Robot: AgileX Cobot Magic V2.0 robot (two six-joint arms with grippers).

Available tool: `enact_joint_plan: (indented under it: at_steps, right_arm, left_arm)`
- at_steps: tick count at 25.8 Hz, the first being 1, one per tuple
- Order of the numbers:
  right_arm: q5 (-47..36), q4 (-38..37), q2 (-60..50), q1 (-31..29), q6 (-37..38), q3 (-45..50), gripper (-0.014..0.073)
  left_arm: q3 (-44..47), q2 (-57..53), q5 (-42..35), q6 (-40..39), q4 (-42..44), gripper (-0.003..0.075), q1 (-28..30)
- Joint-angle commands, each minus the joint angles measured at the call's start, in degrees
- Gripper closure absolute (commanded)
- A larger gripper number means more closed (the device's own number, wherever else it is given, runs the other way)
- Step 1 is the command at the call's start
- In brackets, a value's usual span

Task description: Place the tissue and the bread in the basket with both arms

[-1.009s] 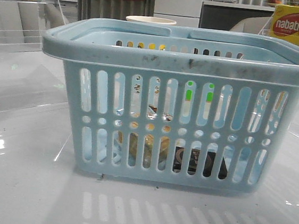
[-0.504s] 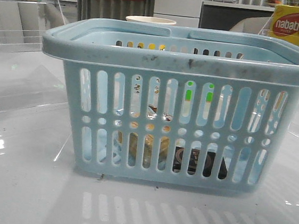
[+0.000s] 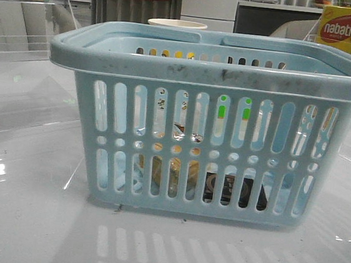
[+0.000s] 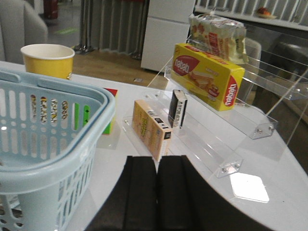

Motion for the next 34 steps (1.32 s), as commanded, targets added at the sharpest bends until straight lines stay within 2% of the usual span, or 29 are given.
enact_joint_plan:
  at_steps: [1, 6, 10, 34]
  right_arm:
    - [-10.6, -0.4, -4.0, -1.4, -0.3, 5.8, 0.0536]
    - [-13.5, -0.4, -10.3, -1.8, -0.3, 13.9, 0.0536]
    - [-15.2, -0.4, -10.7, -1.9, -0.3, 17.0, 0.0536]
    - [-15.0, -0.4, -10.7, -1.9, -0.3, 17.0, 0.0536]
  left_arm:
    - [-0.1, -1.0, -4.9, -0.7, -0.2, 0.0629, 0.1]
    - [-0.1, -1.0, -4.9, -0.7, -0.2, 0.0629, 0.1]
    - [-0.1, -1.0, -4.9, -0.7, -0.2, 0.0629, 0.1]
    - [-0.1, -1.0, -4.9, -0.7, -0.2, 0.0629, 0.1]
